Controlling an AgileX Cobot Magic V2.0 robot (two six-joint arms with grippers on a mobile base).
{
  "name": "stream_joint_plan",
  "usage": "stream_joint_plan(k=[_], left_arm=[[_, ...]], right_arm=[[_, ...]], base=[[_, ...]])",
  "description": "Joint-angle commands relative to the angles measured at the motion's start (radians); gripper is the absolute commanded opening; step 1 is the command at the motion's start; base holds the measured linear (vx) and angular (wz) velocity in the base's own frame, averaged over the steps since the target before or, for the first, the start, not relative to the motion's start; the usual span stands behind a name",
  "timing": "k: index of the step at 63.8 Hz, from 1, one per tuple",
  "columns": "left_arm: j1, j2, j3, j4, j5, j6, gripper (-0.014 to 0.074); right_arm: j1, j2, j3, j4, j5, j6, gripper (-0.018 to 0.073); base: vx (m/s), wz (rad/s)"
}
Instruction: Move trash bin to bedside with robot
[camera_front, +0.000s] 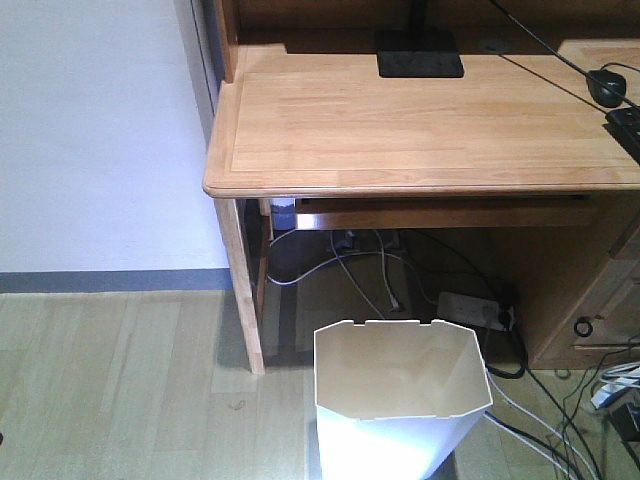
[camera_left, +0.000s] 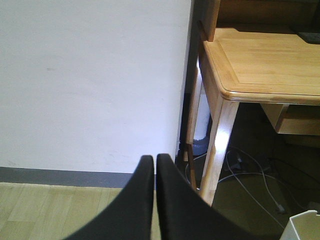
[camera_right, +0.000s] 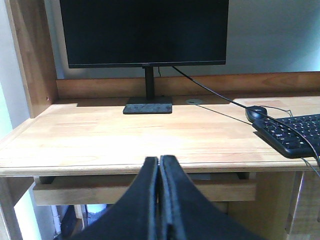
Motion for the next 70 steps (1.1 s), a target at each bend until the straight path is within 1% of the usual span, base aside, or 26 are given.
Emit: stream_joint_plan(k=[1, 48, 60, 64, 70], left_arm=[[-0.003, -0.014, 0.003, -0.002, -0.066, -0.004, -0.0006], [-0.003, -0.014, 0.003, -0.002, -0.066, -0.004, -0.0006], [-0.003, -0.014, 0.003, -0.002, -0.066, -0.004, -0.0006], [-0.003, -0.014, 0.003, -0.002, -0.066, -0.004, -0.0006], [-0.003, -0.014, 0.003, -0.002, -0.066, -0.004, -0.0006]], right_arm=[[0.001, -0.008, 0.005, -0.001, -0.078, -0.008, -0.0009], [0.001, -0.008, 0.005, -0.001, -0.078, -0.008, -0.0009], [0.001, -0.008, 0.004, -0.001, -0.102, -0.008, -0.0009], [0.001, -0.008, -0.004, -0.003, -0.141, -0.017, -0.0009], [0.001, -0.008, -0.038, -0.003, -0.132, -0.043, -0.0009]], base=[[0.00, 0.00], [0.00, 0.00], [0.00, 0.00], [0.00, 0.00], [0.00, 0.00]])
